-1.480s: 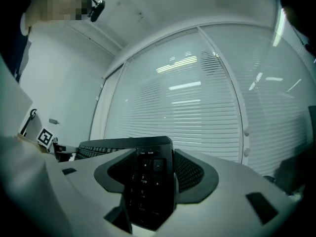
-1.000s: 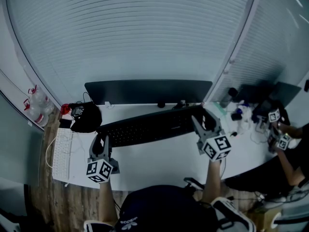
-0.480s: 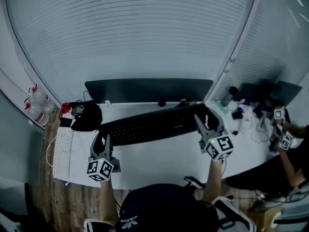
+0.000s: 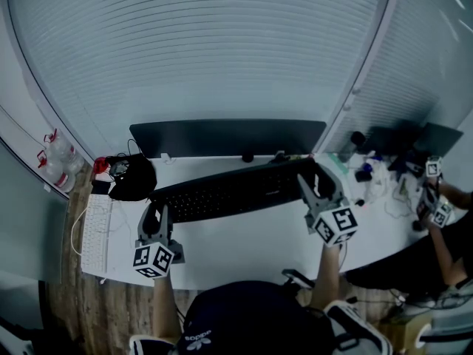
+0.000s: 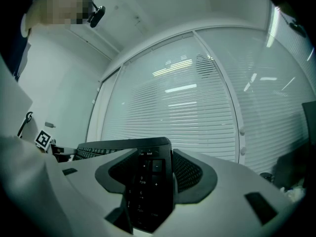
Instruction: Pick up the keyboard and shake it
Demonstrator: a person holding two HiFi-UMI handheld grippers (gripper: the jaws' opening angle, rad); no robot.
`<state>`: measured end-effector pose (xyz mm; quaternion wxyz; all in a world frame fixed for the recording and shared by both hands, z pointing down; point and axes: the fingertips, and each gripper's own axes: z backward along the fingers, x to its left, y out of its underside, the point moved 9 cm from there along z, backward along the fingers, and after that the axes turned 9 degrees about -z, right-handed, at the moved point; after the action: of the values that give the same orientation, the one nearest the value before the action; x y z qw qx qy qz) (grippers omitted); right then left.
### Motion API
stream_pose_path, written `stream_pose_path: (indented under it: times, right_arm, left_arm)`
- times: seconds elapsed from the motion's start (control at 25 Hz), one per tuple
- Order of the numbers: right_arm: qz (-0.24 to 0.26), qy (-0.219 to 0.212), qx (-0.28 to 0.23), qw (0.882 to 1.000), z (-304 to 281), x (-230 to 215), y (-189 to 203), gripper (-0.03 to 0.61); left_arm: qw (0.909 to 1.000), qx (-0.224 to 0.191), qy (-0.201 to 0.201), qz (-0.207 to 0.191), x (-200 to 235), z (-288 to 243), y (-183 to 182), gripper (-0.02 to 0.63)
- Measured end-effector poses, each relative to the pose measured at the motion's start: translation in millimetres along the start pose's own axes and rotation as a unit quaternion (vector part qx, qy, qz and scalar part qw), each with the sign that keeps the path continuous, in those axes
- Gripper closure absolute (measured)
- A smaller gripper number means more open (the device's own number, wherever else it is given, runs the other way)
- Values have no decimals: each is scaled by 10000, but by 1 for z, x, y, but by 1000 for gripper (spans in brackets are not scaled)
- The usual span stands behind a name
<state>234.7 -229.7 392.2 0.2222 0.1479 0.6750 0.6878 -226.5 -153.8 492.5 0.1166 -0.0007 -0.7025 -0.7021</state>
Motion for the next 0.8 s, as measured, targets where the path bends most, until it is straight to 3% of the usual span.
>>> stream_pose_path:
  times: [0.8]
  right_arm:
    - [58, 57, 24, 10000, 0, -1, 1, 364]
  left_arm:
    - [10000, -34, -17, -51, -1, 0, -4, 417]
